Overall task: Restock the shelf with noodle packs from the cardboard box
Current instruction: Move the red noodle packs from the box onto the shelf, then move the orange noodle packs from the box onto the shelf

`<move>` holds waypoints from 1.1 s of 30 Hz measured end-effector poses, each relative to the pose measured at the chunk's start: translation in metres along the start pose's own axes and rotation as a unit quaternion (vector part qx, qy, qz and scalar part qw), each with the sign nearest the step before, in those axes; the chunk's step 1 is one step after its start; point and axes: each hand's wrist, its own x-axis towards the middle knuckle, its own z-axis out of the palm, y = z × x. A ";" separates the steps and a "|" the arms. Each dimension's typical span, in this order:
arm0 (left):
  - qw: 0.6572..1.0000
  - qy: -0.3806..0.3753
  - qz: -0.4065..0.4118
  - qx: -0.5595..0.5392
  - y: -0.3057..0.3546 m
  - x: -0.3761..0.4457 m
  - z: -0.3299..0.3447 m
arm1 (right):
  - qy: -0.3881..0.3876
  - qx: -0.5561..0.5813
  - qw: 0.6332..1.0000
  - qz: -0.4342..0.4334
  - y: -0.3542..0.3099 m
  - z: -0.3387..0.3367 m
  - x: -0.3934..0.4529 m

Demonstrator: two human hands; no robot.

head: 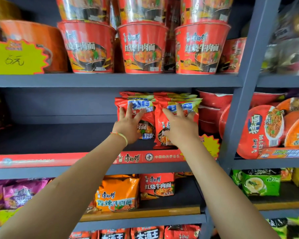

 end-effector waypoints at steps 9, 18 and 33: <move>0.999 0.036 0.013 -0.001 -0.004 -0.016 -0.007 | 0.084 0.000 0.996 0.017 -0.008 0.001 -0.018; 0.987 0.117 0.033 -0.109 -0.025 -0.039 -0.014 | 0.352 0.078 0.933 -0.007 -0.044 0.017 -0.028; 0.913 0.139 -0.338 -0.182 -0.353 -0.323 -0.041 | -0.109 0.354 0.822 -0.434 -0.447 0.062 -0.122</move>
